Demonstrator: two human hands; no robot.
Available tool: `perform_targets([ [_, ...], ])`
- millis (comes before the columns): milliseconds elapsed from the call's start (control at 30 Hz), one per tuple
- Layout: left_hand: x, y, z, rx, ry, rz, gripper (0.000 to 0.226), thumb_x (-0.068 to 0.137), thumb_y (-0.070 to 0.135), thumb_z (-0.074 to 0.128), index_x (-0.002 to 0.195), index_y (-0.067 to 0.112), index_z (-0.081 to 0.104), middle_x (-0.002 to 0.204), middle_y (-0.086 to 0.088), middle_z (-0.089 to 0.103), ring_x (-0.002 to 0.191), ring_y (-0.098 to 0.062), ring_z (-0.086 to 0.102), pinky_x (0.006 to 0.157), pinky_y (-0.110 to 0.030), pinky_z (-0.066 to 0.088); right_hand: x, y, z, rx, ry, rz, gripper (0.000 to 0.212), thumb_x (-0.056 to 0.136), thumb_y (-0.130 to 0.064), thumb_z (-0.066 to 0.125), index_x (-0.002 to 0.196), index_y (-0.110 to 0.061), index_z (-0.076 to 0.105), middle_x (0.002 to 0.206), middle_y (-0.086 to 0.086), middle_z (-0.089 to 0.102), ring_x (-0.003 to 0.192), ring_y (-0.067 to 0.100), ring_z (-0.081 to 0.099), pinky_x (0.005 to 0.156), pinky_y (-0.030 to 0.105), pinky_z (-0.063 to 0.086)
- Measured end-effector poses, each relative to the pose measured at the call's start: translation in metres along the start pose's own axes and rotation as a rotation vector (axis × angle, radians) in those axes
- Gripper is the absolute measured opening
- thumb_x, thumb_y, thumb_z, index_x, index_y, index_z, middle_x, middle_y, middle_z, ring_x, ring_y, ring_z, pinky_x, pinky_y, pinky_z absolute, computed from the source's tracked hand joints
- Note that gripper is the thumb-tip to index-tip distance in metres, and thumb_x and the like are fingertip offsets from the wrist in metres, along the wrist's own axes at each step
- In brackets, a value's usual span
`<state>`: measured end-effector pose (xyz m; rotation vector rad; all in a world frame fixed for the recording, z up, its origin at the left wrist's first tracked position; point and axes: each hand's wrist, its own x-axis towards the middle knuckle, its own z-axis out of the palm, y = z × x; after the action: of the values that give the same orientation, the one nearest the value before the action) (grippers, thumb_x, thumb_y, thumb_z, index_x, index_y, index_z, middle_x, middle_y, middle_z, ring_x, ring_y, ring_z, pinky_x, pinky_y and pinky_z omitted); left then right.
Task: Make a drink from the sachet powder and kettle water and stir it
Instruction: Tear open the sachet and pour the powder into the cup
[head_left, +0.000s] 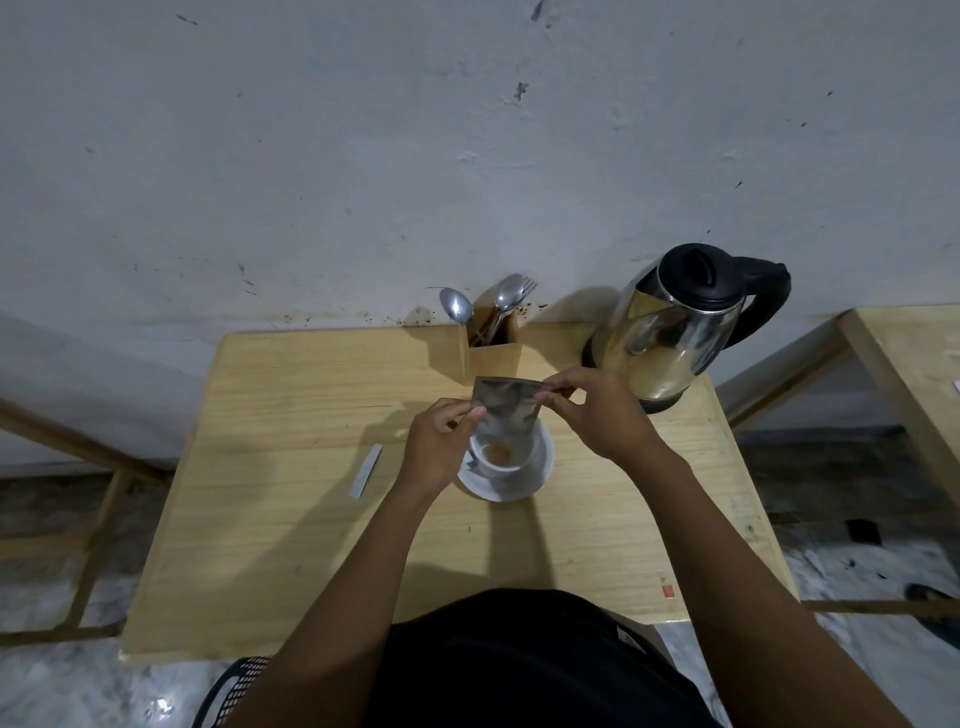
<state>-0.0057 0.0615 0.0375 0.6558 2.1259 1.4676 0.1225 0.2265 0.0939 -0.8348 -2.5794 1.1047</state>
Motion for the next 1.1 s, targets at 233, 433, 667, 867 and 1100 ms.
perform_targets([
  [233,-0.005,0.012,0.001,-0.085,0.010,-0.050,0.017,0.088,0.024,0.065,0.103,0.018,0.071,0.101,0.000,0.070,0.086,-0.009,0.060,0.071,-0.014,0.045,-0.007,-0.005,0.006,-0.176,0.121,-0.017,0.013,0.086,-0.035,0.071,0.095,-0.028,0.076,0.091,-0.012,0.072,0.073,0.006,0.058,0.058,0.016,0.035],
  [433,-0.008,0.017,0.002,-0.044,0.024,-0.001,0.019,0.090,0.019,0.062,0.103,0.011,0.073,0.101,-0.004,0.068,0.081,0.000,0.057,0.066,-0.002,0.042,-0.014,-0.008,0.011,-0.158,0.133,-0.022,0.011,0.085,-0.032,0.073,0.094,-0.028,0.077,0.089,-0.015,0.073,0.066,-0.002,0.052,0.058,0.006,0.028],
  [667,-0.010,0.021,0.005,-0.033,0.011,0.020,0.020,0.090,0.021,0.063,0.102,0.010,0.074,0.101,-0.007,0.068,0.082,-0.002,0.057,0.071,-0.012,0.044,-0.016,-0.008,0.009,-0.198,0.120,-0.004,0.010,0.086,-0.034,0.071,0.093,-0.029,0.077,0.078,-0.025,0.066,0.063,-0.008,0.047,0.057,0.006,0.025],
  [867,-0.010,0.024,0.003,-0.114,0.080,0.016,0.016,0.089,0.021,0.064,0.100,0.015,0.073,0.103,-0.003,0.068,0.090,-0.001,0.060,0.069,-0.004,0.045,-0.016,-0.007,0.012,-0.202,0.092,-0.027,0.012,0.087,-0.035,0.069,0.095,-0.029,0.076,0.092,-0.016,0.074,0.064,-0.001,0.050,0.060,0.011,0.031],
  [1100,-0.010,0.026,0.004,-0.077,0.044,0.035,0.017,0.089,0.017,0.065,0.100,0.010,0.074,0.098,0.001,0.065,0.088,0.003,0.059,0.076,-0.008,0.046,-0.017,-0.006,0.016,-0.212,0.165,-0.058,0.009,0.086,-0.033,0.071,0.092,-0.030,0.076,0.088,-0.015,0.074,0.064,0.000,0.049,0.066,0.023,0.036],
])
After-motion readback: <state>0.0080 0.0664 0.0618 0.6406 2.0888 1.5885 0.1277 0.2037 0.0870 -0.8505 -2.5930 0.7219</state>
